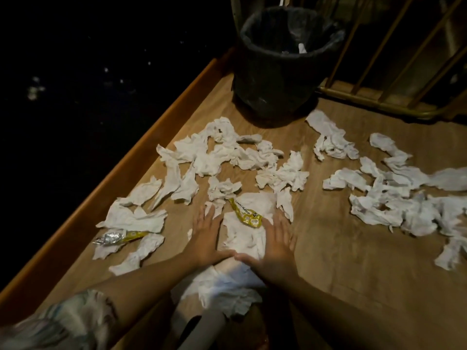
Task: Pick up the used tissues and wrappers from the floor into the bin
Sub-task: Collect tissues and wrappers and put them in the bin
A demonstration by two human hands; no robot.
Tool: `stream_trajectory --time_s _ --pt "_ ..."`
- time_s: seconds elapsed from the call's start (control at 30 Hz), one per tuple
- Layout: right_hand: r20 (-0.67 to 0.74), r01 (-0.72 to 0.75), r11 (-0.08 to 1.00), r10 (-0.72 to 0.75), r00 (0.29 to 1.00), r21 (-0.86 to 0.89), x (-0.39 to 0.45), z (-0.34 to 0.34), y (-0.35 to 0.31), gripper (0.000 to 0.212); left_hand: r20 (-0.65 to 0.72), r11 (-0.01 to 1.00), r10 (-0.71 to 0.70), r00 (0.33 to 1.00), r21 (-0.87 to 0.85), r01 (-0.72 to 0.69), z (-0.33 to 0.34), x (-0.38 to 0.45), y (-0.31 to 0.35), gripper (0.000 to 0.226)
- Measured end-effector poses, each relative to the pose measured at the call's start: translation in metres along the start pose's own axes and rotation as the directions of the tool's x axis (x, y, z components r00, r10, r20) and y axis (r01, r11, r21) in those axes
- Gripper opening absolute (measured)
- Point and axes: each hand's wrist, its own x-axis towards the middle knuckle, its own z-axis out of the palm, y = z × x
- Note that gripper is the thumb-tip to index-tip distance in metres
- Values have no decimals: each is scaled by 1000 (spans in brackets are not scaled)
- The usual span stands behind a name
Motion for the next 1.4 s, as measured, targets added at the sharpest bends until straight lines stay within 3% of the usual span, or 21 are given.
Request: stream_trajectory --time_s 0.17,0.3,0.43,0.5,0.6,0.73,0.83,0.9,1.0,1.1,1.17,1.27,1.33,1.4 --pt "-68 113 972 -101 993 206 -15 20 17 61 -260 972 149 954 -139 -190 -7 -4 -21 49" --pt "-128 114 940 -77 989 321 -12 0 26 41 -315 972 168 934 -106 -210 -14 2 -30 47" --pt "-223 112 914 -24 975 391 0 -22 35 30 -336 943 120 934 -254 -213 -18 8 -20 34" --pt "-255 69 906 44 966 418 8 -34 38 21 -359 922 108 927 -312 -228 -22 13 -5 34" --pt "-342 41 922 102 934 386 20 -46 41 40 -344 916 159 926 -298 -268 -24 22 24 43" --pt "-400 -36 974 125 908 223 31 -53 40 49 -104 900 429 897 -36 -434 -17 34 46 64" --pt "-200 35 999 -27 979 35 28 -46 44 55 110 762 614 781 175 -624 -2 34 37 90" --pt "-17 166 983 -168 986 -84 20 -38 47 68 152 713 658 738 189 -675 9 27 20 89" --pt "165 336 936 -317 934 -107 6 -23 57 72 96 726 663 742 160 -669 13 11 -7 66" --pt "107 348 937 -345 933 -13 -5 -14 62 54 -16 751 655 755 128 -648 2 -1 -31 37" --pt "86 330 942 -335 938 64 -9 -13 60 49 -81 817 576 814 74 -571 -8 -6 -39 43" --pt "91 242 965 -251 964 97 -4 -20 51 63 -182 935 339 923 -41 -351 -20 -5 -39 52" --pt "-46 327 941 -324 945 87 2 -24 43 38 -244 945 273 930 -112 -307 -25 0 -32 57" --pt "-147 386 921 -375 915 54 7 -27 36 18 -278 931 316 907 -93 -353 -32 6 -25 66"
